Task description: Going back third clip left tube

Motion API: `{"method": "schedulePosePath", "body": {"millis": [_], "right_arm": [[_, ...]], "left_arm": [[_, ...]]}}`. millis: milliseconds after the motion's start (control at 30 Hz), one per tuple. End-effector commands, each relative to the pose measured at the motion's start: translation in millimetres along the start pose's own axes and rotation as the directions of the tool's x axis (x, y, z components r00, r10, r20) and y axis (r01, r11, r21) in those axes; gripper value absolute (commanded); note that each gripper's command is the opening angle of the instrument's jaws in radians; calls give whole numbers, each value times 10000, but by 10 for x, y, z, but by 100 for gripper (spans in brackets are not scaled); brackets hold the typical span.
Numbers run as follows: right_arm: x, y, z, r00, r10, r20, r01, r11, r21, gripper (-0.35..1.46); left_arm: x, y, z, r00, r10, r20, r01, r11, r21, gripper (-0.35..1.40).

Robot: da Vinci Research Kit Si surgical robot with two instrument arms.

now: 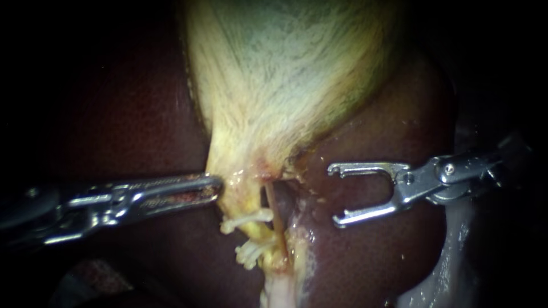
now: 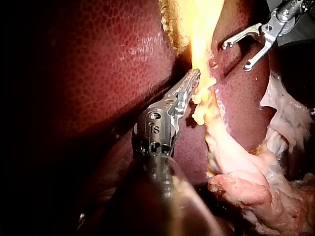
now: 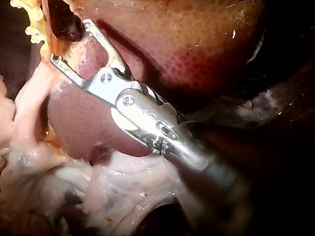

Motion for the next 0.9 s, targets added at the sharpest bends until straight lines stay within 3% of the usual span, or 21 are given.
{"method": "schedulePosePath", "body": {"millis": [33, 300, 900], "right_arm": [[-1, 0, 0, 10000, -2, 6, 2, 10000, 0, 60], [-3, -2, 3, 10000, -20, 11, 20, 10000, -14, 60], [-2, -3, 3, 10000, -20, 12, 20, 10000, -16, 60]], "left_arm": [[1, 0, 5, 10000, 11, -89, -11, 10000, -4, -35], [6, -4, 27, 9998, 39, -214, -39, 10000, 25, -35], [6, -4, 30, 9997, 47, -259, -45, 10000, 59, -35]]}}
